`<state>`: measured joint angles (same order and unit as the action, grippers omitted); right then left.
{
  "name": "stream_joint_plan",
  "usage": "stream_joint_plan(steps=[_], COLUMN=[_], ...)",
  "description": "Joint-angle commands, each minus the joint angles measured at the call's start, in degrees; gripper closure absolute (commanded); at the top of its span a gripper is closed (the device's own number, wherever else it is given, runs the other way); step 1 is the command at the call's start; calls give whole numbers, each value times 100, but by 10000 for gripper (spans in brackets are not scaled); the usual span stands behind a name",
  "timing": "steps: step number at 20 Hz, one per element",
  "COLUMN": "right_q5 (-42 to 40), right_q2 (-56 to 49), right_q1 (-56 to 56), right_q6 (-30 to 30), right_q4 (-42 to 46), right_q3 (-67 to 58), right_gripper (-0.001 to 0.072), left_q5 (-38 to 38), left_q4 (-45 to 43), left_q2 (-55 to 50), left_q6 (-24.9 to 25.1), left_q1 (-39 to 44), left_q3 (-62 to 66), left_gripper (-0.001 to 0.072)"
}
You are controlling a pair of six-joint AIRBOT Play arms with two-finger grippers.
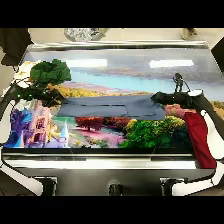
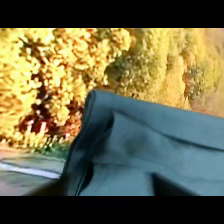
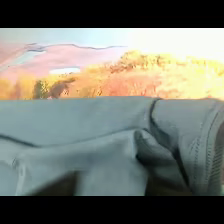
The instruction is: Fold the shirts.
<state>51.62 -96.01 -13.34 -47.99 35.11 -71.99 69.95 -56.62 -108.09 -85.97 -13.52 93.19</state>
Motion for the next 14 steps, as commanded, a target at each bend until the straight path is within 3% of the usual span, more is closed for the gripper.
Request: stream_joint_plan(steps=[1, 2, 4, 6, 8, 10, 14], right_q5=[1115, 1266, 1126, 1353, 1773, 2124, 2092], right_q2=[302, 476, 671, 501, 85, -396, -881], right_q1=[-439, -673, -1069, -1296, -1322, -1241, -870], right_q6=[1036, 916, -120, -861, -859, -820, -822], right_q4=[258, 837, 2304, 3056, 2745, 1878, 935], right_q3=[-350, -485, -531, -522, -516, -516, -518], right_gripper=[52, 29, 28, 14, 10, 9, 9], left_q5=[341, 415, 411, 413, 415, 415, 415], left_q4=[9, 9, 9, 9, 9, 9, 9], left_q2=[35, 164, 533, 905, 1252, 1528, 1985], left_q6=[2, 0, 2, 33, 68, 68, 66], left_q1=[-164, -223, -262, -179, 0, 203, 614], left_q3=[317, 398, 422, 422, 422, 422, 422], left_gripper=[84, 88, 91, 100, 100, 101, 101])
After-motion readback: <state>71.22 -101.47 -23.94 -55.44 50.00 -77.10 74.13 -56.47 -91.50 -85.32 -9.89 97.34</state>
